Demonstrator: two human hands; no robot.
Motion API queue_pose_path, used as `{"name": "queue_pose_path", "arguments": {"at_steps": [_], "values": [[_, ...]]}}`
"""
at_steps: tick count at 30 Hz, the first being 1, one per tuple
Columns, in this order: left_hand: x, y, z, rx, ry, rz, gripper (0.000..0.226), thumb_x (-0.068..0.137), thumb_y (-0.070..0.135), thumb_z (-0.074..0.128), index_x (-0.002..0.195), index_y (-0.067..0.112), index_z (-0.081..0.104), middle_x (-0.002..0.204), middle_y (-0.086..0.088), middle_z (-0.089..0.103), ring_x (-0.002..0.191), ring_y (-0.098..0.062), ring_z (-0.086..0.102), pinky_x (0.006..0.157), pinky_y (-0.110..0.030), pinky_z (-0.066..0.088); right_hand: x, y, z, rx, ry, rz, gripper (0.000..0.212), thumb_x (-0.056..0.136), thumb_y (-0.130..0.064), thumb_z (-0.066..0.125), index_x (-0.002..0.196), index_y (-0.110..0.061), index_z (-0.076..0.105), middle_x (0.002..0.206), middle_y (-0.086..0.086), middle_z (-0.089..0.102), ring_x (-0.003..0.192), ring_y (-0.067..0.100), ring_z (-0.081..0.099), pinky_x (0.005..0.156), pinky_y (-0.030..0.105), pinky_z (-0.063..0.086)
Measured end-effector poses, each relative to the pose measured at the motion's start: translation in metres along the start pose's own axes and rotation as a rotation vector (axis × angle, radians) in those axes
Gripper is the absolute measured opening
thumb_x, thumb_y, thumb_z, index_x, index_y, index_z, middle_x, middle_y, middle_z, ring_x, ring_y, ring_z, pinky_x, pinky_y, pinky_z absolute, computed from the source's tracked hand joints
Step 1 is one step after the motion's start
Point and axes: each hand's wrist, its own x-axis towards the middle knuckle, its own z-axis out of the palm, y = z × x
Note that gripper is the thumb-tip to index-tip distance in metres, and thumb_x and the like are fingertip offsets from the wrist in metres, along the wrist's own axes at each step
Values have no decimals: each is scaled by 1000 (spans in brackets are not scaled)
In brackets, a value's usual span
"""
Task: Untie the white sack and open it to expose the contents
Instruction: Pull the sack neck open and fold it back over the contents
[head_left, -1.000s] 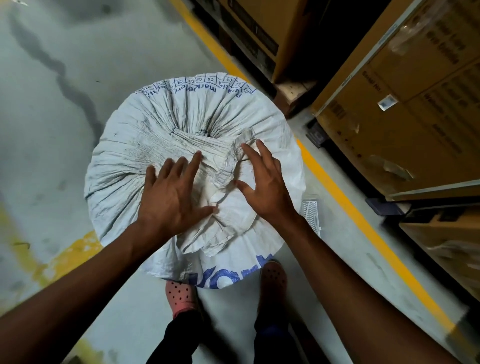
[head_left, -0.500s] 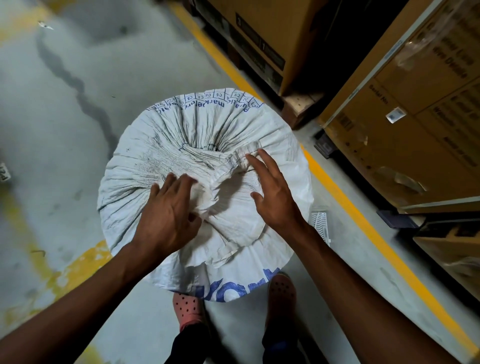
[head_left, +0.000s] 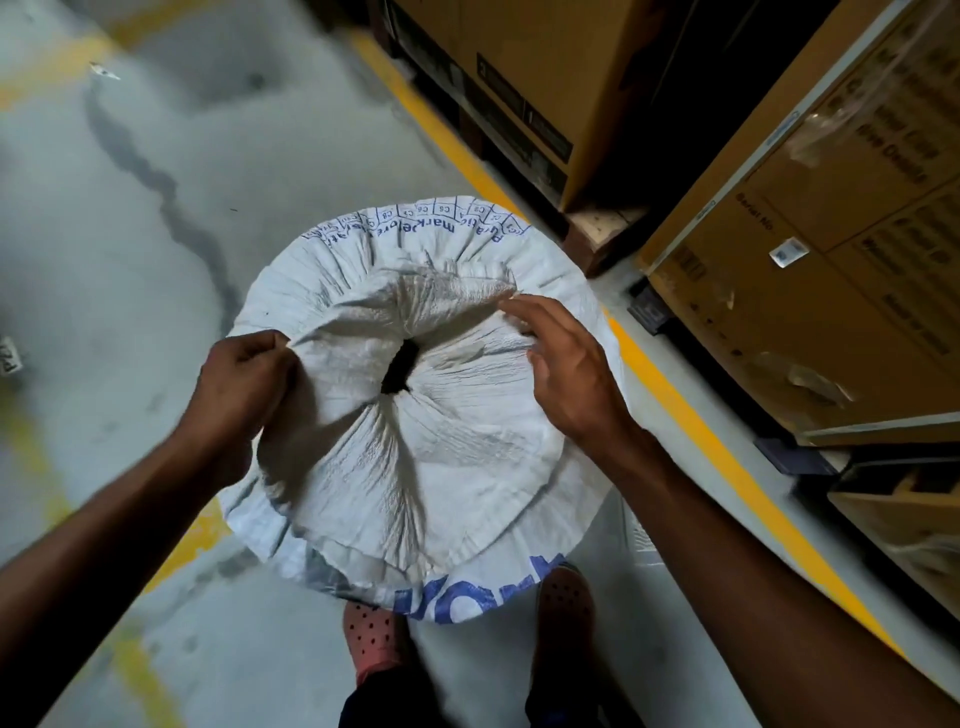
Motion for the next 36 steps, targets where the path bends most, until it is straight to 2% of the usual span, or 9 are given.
{"name": "queue_pose_path", "arguments": {"at_steps": [3, 5, 7, 11, 20, 24, 28, 33, 36], "values": [[5, 8, -3, -113, 40, -107, 24, 77, 5, 39, 66, 20, 54, 70, -12, 41, 59, -22, 39, 53, -28, 27, 10, -1, -2, -53, 23, -34, 61, 83, 20, 45, 128, -18, 62, 130, -4, 63, 119, 18, 60, 102, 38, 48], [7, 12, -7, -55, 59, 27, 21, 84, 10, 40, 67, 18, 50, 68, -9, 45, 59, -22, 40, 51, -29, 31, 16, -1, -2, -128, 35, -65, 62, 77, 23, 45, 121, -16, 66, 126, -2, 66, 116, 21, 61, 100, 30, 45], [10, 13, -15, 166, 51, 215, 23, 92, 37, 50, 81, 18, 60, 72, -8, 60, 65, -27, 53, 64, -39, 45, 21, 0, -3, -187, 22, -93, 63, 70, 24, 43, 114, -13, 70, 126, 1, 67, 120, 21, 60, 99, 23, 39], [5, 17, -31, 684, 37, 468, 70, 75, 81, 62, 131, 39, 53, 107, -5, 76, 98, -36, 70, 85, -50, 56, 24, 4, 1, -256, -43, -80, 64, 70, 21, 43, 113, -17, 73, 134, 1, 64, 117, 26, 61, 99, 22, 37], [32, 16, -39, 980, 212, 711, 57, 93, 35, 63, 147, 33, 43, 128, -16, 60, 87, -47, 67, 63, -46, 49, 20, 12, 3, -422, -111, -166, 64, 74, 20, 55, 116, -24, 73, 134, -2, 64, 99, 23, 51, 84, 35, 42], [46, 6, -36, 1315, 80, 950, 41, 81, 39, 67, 121, 31, 70, 144, -13, 49, 112, -39, 52, 85, -49, 38, 17, 5, 2, -639, -210, -228, 52, 89, -4, 37, 123, -30, 66, 146, -1, 54, 117, 29, 49, 92, 34, 27], [46, 4, -23, 1283, -37, 758, 32, 88, 43, 53, 101, 30, 79, 103, -6, 61, 91, -37, 60, 74, -45, 47, 18, -13, 8, -716, -194, -412, 44, 86, -10, 36, 111, -23, 70, 133, 5, 64, 110, 34, 58, 87, 42, 36], [31, 2, -1, 1075, -14, 560, 60, 85, 84, 42, 95, 31, 69, 104, -4, 61, 86, -35, 68, 68, -40, 55, 18, -12, 32, -641, -347, -531, 45, 81, -2, 61, 119, -24, 68, 131, 0, 65, 106, 29, 58, 83, 41, 38], [27, -3, 13, 1135, 54, 527, 77, 73, 93, 50, 112, 28, 64, 114, -9, 62, 99, -39, 66, 70, -44, 53, 18, -11, 41, -640, -382, -501, 47, 86, -11, 64, 131, -26, 61, 141, -2, 59, 112, 28, 55, 87, 41, 37]]}}
